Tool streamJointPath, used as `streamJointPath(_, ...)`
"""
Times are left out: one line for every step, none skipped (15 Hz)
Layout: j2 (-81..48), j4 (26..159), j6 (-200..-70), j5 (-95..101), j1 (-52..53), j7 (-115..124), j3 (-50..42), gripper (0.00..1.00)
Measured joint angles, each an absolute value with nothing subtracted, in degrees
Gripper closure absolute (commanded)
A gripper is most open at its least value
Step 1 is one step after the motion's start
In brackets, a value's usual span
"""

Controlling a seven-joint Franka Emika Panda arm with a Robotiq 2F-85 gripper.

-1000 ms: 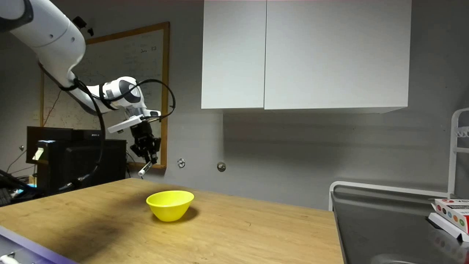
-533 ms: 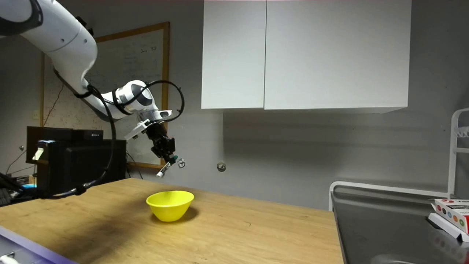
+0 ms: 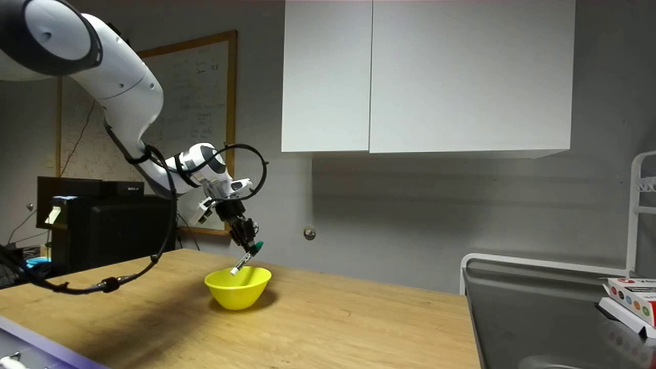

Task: Pick the marker and put it in the bowl

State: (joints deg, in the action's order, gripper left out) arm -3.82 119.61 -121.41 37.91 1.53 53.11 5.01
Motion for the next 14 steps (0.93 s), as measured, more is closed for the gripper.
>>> streamJointPath(-4.37, 119.88, -121.45, 38.3, 1.63, 55.05, 4.73, 0.94)
streamJointPath(-4.71, 120.22, -121.49, 38.51, 1.74, 56.68, 4.45, 0.94)
streamJointPath(-4.88, 120.7, -121.64, 38.53, 1.78, 58.21, 4.17, 0.94)
streamJointPath(-4.89, 121.26, -121.92, 38.54, 1.81, 59.63, 3.87, 0.94)
streamJointPath(-4.84, 121.77, -122.24, 38.54, 1.81, 60.86, 3.59, 0.94)
streamJointPath(-4.76, 122.33, -122.66, 38.54, 1.81, 62.08, 3.31, 0.94)
streamJointPath(-4.66, 122.92, -123.21, 38.54, 1.8, 63.3, 3.06, 0.94)
streamJointPath(-4.48, 123.55, -123.7, 38.54, 1.8, 64.34, 2.86, 0.94)
streamJointPath(-4.25, 124.25, -124.15, 38.54, 1.8, 65.33, 2.69, 0.94)
streamJointPath(-3.95, 124.96, -124.58, 38.54, 1.81, 66.18, 2.56, 0.91)
streamJointPath(-3.66, 125.65, -124.92, 38.54, 1.8, 66.97, 2.47, 0.52)
streamJointPath(-3.34, 126.27, -125.21, 38.54, 1.8, 67.59, 2.39, 0.52)
streamJointPath(-3.05, 126.83, -125.46, 38.54, 1.8, 68.16, 2.34, 0.46)
streamJointPath(-2.74, 127.3, -125.59, 38.54, 1.8, 68.61, 2.31, 0.39)
